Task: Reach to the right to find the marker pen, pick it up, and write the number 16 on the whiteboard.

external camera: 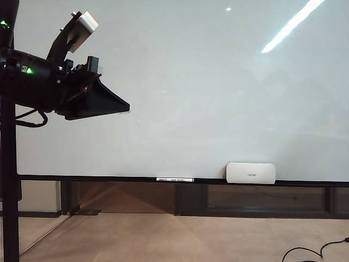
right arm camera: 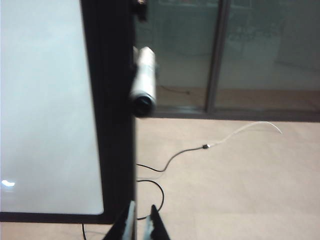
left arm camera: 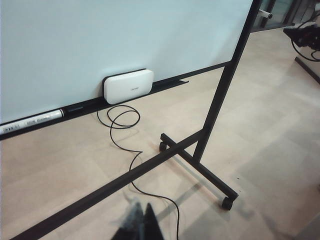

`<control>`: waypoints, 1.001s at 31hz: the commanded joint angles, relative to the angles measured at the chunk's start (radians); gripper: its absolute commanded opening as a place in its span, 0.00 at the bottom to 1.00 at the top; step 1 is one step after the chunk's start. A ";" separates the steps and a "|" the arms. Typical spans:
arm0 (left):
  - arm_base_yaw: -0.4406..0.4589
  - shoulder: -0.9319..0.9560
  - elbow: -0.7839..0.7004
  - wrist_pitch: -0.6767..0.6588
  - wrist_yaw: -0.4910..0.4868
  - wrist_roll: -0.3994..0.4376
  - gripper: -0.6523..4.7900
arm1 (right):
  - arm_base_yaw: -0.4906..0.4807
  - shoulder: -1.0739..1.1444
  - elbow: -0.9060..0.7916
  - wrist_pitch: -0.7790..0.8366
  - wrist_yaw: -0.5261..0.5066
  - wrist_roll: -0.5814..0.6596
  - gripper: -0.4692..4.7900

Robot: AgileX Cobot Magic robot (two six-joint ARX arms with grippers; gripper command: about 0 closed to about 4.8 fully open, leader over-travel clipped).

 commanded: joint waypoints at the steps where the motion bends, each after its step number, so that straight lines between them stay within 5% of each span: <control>1: -0.002 -0.004 0.005 -0.003 0.001 -0.003 0.11 | 0.008 -0.005 0.018 0.007 0.012 -0.029 0.20; 6: -0.002 -0.004 0.005 -0.007 0.001 -0.014 0.11 | 0.007 -0.006 0.018 -0.002 0.100 0.007 0.32; 9: -0.002 -0.004 0.005 -0.009 -0.007 -0.011 0.11 | 0.008 -0.006 0.018 -0.002 0.103 0.082 0.09; 18: -0.002 -0.004 0.005 -0.035 -0.018 0.001 0.11 | 0.010 -0.005 0.021 -0.003 0.122 -0.075 0.09; 23: -0.002 -0.004 0.005 -0.035 -0.027 -0.003 0.11 | 0.015 0.081 0.203 -0.103 0.060 -0.013 0.09; 31: -0.002 -0.004 0.005 -0.035 -0.033 -0.003 0.11 | 0.023 0.095 0.243 -0.131 0.024 -0.013 0.32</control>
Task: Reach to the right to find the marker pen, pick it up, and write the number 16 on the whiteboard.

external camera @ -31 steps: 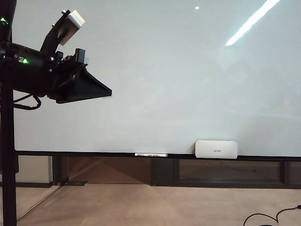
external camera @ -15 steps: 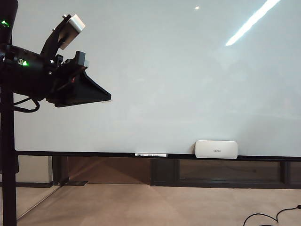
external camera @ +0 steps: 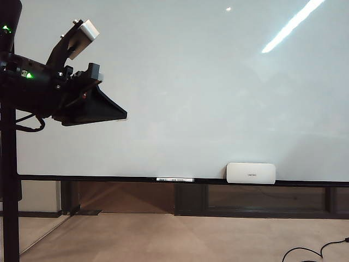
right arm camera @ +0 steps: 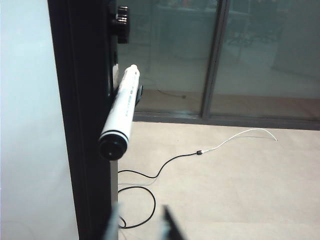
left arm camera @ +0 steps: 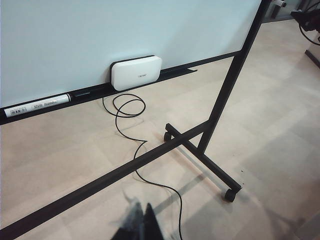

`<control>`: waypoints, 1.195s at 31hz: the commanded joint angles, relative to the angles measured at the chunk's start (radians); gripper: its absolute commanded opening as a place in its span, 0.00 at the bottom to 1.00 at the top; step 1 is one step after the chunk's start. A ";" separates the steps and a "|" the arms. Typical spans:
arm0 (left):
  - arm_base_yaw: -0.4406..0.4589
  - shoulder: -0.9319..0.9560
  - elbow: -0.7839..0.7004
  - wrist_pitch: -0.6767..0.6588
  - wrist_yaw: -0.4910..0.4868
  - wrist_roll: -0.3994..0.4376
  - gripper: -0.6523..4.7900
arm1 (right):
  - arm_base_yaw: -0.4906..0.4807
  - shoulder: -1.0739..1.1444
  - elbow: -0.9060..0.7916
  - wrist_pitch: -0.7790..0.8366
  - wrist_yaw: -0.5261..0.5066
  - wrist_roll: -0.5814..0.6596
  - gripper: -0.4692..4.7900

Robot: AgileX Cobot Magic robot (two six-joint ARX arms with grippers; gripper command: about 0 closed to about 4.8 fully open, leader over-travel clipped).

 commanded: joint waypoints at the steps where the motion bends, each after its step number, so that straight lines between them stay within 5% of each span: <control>1: -0.001 -0.004 0.004 0.009 -0.003 0.000 0.11 | 0.008 -0.003 0.004 0.003 -0.004 -0.002 0.32; 8: -0.001 -0.004 0.004 -0.007 -0.003 0.005 0.11 | 0.048 -0.003 0.004 0.014 0.027 -0.010 0.54; 23: -0.001 -0.004 0.004 -0.017 -0.010 0.016 0.11 | 0.073 -0.003 0.005 0.086 0.154 -0.018 0.54; 37: -0.001 -0.004 0.004 -0.026 -0.010 0.016 0.11 | 0.088 0.059 0.117 0.079 0.153 0.036 0.53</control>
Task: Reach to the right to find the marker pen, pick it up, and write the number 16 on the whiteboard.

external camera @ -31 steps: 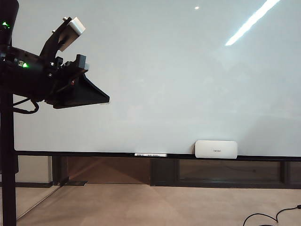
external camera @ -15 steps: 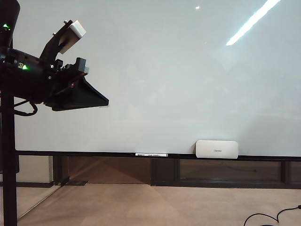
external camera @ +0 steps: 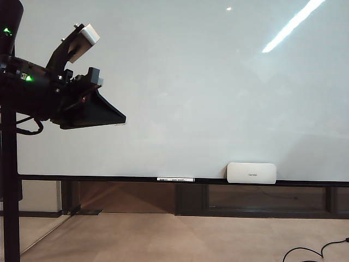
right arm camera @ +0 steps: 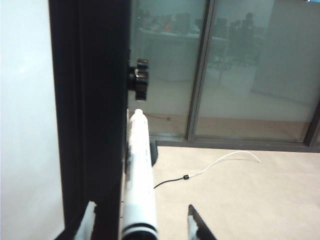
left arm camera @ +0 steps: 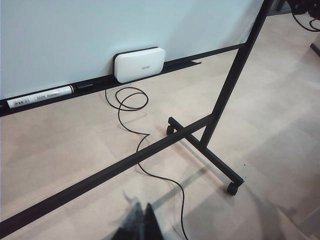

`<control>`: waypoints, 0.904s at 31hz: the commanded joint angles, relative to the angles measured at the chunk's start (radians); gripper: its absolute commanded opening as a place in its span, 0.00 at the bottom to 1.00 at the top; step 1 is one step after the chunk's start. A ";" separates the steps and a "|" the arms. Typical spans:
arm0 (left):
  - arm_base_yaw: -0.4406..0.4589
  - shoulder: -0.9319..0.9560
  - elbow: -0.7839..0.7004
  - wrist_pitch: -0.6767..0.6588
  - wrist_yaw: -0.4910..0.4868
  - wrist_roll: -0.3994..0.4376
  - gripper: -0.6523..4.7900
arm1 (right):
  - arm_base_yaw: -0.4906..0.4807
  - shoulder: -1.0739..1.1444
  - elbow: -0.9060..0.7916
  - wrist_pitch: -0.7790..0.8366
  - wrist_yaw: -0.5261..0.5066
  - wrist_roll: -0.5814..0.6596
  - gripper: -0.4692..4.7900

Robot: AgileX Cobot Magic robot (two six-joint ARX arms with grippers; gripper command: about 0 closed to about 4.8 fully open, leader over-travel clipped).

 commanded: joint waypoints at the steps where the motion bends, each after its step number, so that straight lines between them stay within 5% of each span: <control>1: -0.002 -0.003 0.004 0.004 0.000 0.005 0.11 | 0.005 -0.005 0.005 0.013 0.003 -0.010 0.53; 28: -0.002 -0.003 0.004 -0.027 0.000 0.006 0.11 | 0.030 0.041 0.067 -0.002 0.050 -0.017 0.48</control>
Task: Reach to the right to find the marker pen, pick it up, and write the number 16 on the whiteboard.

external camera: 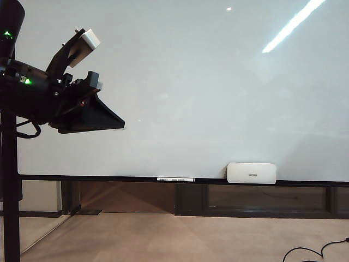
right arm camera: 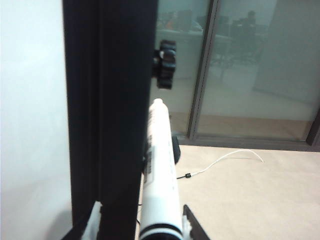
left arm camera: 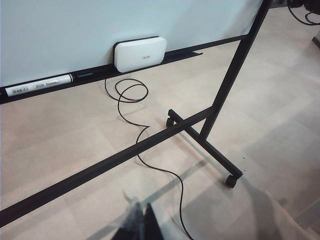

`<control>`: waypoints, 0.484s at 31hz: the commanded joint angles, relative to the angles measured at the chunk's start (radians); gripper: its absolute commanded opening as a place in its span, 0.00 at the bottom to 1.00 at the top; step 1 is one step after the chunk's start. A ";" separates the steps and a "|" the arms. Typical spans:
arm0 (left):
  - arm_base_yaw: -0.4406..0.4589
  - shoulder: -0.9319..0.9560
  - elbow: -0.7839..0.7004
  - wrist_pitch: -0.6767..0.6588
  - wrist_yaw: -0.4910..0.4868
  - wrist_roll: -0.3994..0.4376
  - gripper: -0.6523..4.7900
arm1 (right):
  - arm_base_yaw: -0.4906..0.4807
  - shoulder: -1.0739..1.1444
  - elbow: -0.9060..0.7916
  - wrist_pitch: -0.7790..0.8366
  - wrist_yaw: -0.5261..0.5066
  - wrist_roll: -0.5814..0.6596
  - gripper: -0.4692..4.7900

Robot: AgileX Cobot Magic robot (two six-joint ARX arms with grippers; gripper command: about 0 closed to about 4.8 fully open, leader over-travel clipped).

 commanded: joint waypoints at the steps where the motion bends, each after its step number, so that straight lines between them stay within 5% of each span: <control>1: -0.002 -0.003 0.004 0.008 0.000 0.006 0.11 | 0.003 -0.006 0.005 0.024 0.029 0.000 0.48; 15: -0.002 -0.003 0.004 0.006 0.000 0.005 0.11 | 0.008 -0.007 0.005 0.037 0.063 -0.001 0.48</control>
